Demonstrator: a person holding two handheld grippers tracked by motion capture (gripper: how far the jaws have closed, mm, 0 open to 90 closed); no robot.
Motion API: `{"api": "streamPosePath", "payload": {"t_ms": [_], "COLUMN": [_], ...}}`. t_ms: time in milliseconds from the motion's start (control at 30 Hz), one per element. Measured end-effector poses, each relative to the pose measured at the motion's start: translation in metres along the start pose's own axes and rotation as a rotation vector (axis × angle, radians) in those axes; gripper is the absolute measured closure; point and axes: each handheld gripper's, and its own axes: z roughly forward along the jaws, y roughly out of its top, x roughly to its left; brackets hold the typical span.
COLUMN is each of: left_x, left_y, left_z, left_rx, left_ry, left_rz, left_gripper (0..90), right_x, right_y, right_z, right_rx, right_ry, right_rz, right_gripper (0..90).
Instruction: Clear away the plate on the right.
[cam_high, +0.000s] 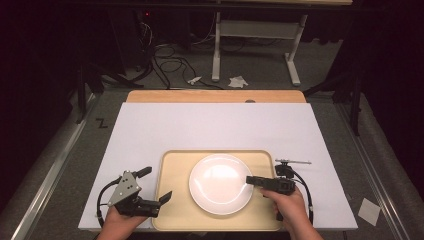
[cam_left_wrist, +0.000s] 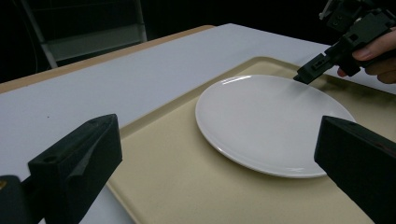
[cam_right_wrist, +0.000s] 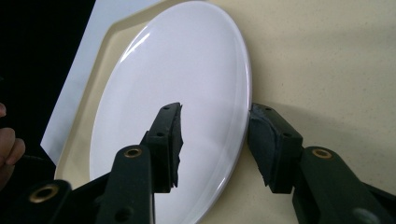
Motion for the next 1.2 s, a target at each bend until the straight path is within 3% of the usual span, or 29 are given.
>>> {"api": "streamPosePath", "payload": {"t_ms": [267,367,400,533,633,767,900,1067,1200], "left_x": [0.0,0.002,0.002,0.002,0.002,0.003,0.005,0.005,0.005], "left_y": [0.0,-0.001,-0.001,0.0,0.001,0.002,0.002,0.003,0.003], "left_z": [0.001,0.001,0.002,0.003,0.006,0.009,0.012,0.017,0.019], "left_rx": [0.014,0.022,0.023,0.022,0.026,0.031,0.042,0.057,0.058], "left_ry": [0.01,0.022,0.025,0.029,0.03,0.042,0.046,0.042,0.043], "left_rz": [0.004,-0.008,-0.014,-0.018,-0.02,-0.029,-0.044,-0.046,-0.05], "left_gripper": [1.7,1.7,1.7,1.7,1.7,1.7,1.7,1.6,1.4], "right_x": [0.002,0.005,0.006,0.009,0.008,0.005,0.002,0.001,0.001], "right_y": [0.002,0.004,0.004,0.005,0.005,0.005,0.003,0.001,-0.007], "right_z": [-0.009,-0.014,-0.015,-0.023,-0.036,-0.047,-0.063,-0.077,-0.088], "right_rx": [-0.036,-0.073,-0.08,-0.122,-0.188,-0.216,-0.293,-0.323,-0.351], "right_ry": [0.003,0.006,-0.003,-0.038,-0.075,-0.114,-0.143,-0.225,-0.258], "right_rz": [-0.042,-0.109,-0.121,-0.162,-0.19,-0.208,-0.288,-0.338,-0.375], "right_gripper": [50.1,50.5,47.1,49.2,36.2,28.3,17.0,3.2,0.1]}}
